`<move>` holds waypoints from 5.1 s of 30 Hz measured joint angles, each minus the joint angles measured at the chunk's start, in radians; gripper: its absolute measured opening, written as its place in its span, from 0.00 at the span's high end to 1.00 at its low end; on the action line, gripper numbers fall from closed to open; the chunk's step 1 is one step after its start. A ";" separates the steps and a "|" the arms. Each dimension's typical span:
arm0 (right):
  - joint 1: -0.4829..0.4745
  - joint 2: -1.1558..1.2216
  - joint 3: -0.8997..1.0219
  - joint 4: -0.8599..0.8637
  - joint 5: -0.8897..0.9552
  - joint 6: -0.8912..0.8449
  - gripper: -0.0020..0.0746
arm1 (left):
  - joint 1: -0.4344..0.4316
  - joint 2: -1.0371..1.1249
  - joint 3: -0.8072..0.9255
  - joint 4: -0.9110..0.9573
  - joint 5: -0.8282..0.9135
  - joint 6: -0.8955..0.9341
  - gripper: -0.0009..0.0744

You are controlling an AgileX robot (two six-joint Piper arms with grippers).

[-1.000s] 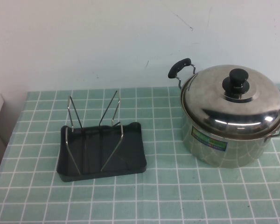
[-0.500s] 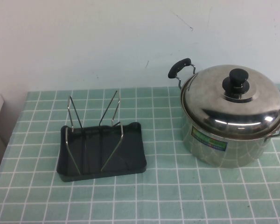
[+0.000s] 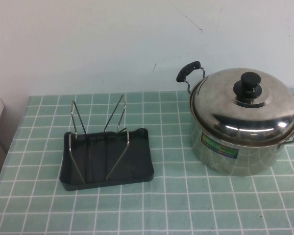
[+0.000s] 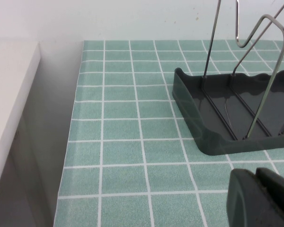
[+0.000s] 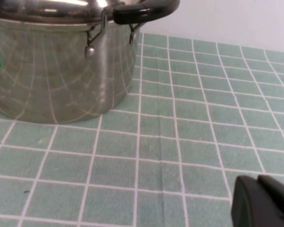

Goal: Put pot lid on rack

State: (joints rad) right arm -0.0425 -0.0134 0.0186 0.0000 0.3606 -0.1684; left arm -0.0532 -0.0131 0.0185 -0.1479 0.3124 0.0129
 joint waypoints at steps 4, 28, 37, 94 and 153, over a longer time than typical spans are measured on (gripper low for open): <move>0.000 0.000 0.000 -0.025 0.000 0.020 0.98 | 0.000 0.000 0.000 0.000 0.000 0.000 0.99; 0.000 0.000 0.000 -0.064 0.000 0.131 0.98 | 0.000 0.000 0.000 0.000 0.000 0.000 0.99; 0.000 0.000 0.000 -0.064 -0.002 0.131 0.98 | 0.000 0.000 0.000 0.000 0.000 0.000 0.99; 0.000 0.000 0.000 -0.068 -0.002 0.132 0.98 | 0.000 0.000 0.000 0.000 0.000 0.000 0.99; 0.000 0.017 -0.238 -0.026 -0.623 0.030 0.98 | 0.000 -0.001 -0.049 0.040 -0.958 -0.087 0.99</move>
State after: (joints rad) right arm -0.0425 0.0035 -0.2196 -0.0263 -0.2621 -0.1381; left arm -0.0532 -0.0137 -0.0303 -0.1077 -0.6461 -0.0739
